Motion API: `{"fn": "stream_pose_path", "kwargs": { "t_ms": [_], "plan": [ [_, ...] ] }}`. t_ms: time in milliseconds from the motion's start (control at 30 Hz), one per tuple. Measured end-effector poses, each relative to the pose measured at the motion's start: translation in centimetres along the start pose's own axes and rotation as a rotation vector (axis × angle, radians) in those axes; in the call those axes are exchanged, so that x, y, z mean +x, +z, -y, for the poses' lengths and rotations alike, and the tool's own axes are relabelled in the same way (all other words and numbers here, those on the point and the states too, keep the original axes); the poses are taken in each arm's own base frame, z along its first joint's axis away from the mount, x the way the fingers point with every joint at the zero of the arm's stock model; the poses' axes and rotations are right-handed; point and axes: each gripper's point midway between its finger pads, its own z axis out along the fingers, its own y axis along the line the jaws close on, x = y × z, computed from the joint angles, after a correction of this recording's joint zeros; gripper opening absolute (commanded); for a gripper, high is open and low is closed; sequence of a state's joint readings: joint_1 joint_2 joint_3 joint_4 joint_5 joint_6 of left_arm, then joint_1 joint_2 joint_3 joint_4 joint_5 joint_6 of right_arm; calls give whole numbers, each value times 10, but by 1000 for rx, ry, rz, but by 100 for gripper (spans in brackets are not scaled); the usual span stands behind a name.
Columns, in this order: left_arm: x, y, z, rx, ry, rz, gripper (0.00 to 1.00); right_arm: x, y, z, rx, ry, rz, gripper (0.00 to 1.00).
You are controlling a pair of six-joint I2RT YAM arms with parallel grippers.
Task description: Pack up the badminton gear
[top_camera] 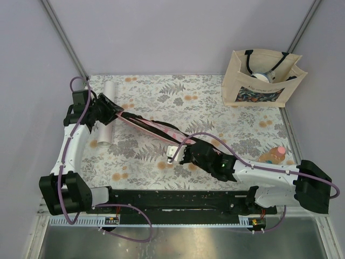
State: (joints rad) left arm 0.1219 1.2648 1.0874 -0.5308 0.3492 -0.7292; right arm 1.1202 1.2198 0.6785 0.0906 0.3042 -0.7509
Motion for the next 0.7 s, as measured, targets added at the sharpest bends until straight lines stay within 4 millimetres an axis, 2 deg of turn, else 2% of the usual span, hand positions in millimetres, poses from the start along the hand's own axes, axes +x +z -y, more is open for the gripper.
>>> {"fn": "stream_pose_path", "kwargs": {
  "t_ms": [67, 167, 233, 300, 367, 433, 567, 633, 700],
  "plan": [
    [0, -2, -1, -4, 2, 2, 49, 1, 1, 0, 10, 2, 3, 0],
    [-1, -5, -2, -9, 12, 11, 29, 2, 1, 1, 19, 6, 7, 0],
    [-1, -6, -3, -12, 11, 12, 25, 1, 1, 1, 23, 8, 11, 0],
    [-1, -6, -4, -11, 7, 8, 24, 1, 1, 0, 24, 14, 14, 11],
    [1, -5, -4, 8, 6, 5, 19, 2, 2, -1, 23, 22, 13, 26],
    [4, -3, -7, 22, 0, 3, 13, 4, 2, -3, 20, 35, 13, 35],
    [19, 1, -14, 42, -18, -33, 0, 7, 2, -15, -25, 76, 8, 41],
    [26, 3, -15, 52, -32, -56, 0, 5, 1, -21, -60, 116, 5, 43],
    [30, 3, -15, 61, -43, -69, 0, -7, 0, -22, -90, 179, 26, 45]
  ]
}}
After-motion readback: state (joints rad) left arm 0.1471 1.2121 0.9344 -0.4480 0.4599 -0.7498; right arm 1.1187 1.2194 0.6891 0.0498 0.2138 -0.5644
